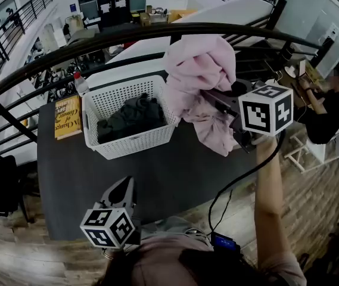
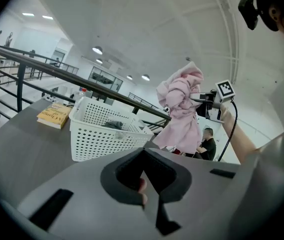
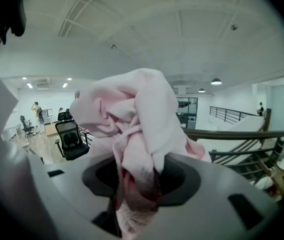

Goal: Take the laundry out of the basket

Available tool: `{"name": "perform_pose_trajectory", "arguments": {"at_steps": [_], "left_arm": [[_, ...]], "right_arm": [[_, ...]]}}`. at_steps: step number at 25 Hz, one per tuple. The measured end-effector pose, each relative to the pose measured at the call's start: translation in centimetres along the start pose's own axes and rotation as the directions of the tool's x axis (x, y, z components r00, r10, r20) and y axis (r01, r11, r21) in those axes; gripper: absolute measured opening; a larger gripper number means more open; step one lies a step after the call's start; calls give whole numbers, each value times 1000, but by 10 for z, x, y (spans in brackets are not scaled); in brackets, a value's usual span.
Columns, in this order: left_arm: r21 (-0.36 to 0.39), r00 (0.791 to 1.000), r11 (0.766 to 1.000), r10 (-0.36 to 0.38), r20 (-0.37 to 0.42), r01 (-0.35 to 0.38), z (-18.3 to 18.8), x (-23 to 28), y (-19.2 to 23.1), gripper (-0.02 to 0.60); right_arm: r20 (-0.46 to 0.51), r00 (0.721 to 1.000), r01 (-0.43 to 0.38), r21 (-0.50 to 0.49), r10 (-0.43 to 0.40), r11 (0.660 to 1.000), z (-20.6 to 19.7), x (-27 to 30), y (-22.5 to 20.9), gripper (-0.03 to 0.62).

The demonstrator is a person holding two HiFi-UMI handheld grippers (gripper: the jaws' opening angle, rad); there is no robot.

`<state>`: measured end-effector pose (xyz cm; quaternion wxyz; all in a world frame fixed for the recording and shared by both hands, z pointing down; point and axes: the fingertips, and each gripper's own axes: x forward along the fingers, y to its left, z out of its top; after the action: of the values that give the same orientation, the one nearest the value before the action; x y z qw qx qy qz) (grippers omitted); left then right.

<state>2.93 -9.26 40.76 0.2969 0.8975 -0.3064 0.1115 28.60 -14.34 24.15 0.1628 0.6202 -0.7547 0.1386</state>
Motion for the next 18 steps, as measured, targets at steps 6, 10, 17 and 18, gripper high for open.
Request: {"name": "perform_pose_trajectory", "arguments": {"at_steps": [6,10,17,18], "left_arm": [[20,1000,1000,-20,-19,21,-10,10,-30,-3],[25,999,999,-24,-28,24,-15,18,-41,-3],[21,999,1000,-16,-28,17,-23,27,-55,-3],[18,999,1000,-14,-29,15,-25,28,-56,-3]], "right_arm": [[-56,997,47,74,-43,996,-44,-19,-36,196],[-104,993,70,117,-58,991,-77,-20,-56,196],[-227,972,89,147,-54,985,-145,-11,-73,196],[-245,968,90,152,-51,984,-154,-8,-74,196]]}}
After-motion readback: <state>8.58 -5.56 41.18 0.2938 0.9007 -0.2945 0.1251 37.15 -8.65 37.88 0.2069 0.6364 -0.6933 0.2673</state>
